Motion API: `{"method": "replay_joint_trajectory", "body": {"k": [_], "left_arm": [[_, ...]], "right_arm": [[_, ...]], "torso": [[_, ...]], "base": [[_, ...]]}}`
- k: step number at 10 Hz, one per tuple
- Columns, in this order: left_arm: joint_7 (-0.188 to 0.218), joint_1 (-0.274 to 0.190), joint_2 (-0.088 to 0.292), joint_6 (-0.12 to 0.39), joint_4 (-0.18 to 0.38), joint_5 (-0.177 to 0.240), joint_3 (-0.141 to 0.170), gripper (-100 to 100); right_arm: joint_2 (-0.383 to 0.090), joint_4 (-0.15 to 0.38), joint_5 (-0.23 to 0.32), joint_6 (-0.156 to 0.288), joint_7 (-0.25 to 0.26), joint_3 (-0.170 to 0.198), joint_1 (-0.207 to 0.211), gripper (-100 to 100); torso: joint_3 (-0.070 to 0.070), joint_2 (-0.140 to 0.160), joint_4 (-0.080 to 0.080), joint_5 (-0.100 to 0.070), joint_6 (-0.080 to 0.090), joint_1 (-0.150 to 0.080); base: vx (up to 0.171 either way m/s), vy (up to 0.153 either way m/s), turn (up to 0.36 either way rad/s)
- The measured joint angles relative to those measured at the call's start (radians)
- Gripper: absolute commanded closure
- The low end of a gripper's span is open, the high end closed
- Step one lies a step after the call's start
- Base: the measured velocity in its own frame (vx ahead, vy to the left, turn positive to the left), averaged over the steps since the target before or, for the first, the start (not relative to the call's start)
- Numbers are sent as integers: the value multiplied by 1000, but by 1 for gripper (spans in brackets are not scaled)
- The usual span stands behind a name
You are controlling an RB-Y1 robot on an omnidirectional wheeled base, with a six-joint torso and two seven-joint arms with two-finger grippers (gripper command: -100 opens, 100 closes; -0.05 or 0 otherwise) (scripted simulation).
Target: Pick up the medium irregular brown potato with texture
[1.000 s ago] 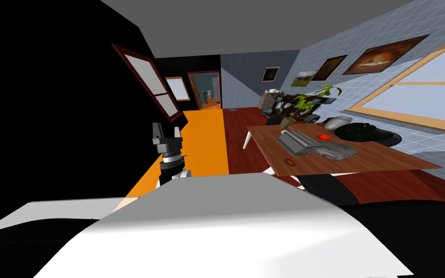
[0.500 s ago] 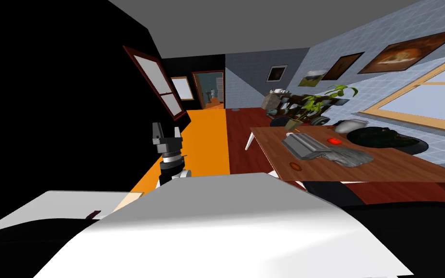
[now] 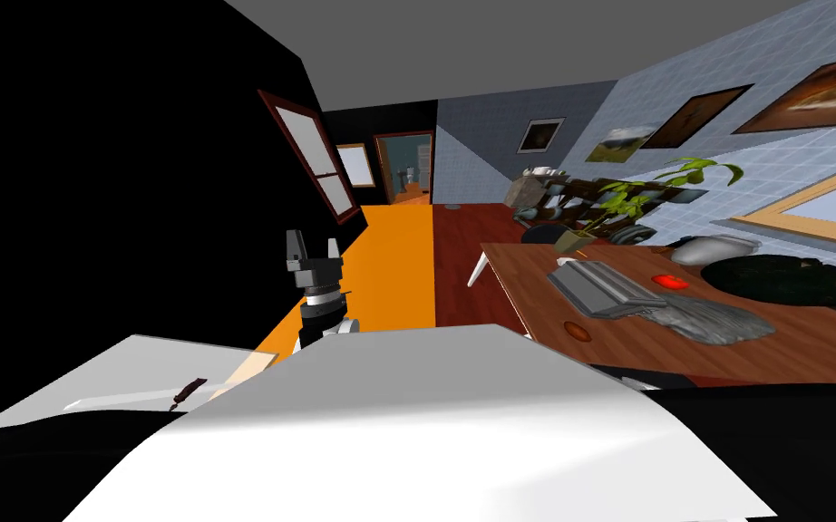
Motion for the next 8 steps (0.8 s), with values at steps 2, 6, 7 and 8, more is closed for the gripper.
{"method": "replay_joint_trajectory", "body": {"k": [2,6,7,8], "left_arm": [[0,0,0,0,0,0,0,0],[0,0,0,0,0,0,0,0],[0,0,0,0,0,0,0,0],[0,0,0,0,0,0,0,0]], "right_arm": [[-23,22,-7,18,11,40,-20,-100],[-38,84,-6,16,44,86,-62,-100],[-28,133,5,3,61,95,-89,-100],[-25,149,6,3,79,122,-117,-100]], "torso": [[0,0,0,0,0,-1],[-1,-2,0,0,-1,-2],[-2,-4,-1,-1,-1,-3],[-5,-9,-1,-1,-2,-6]], "base": [[21,-4,30],[61,-12,103],[176,-88,190],[149,-100,145]]}}
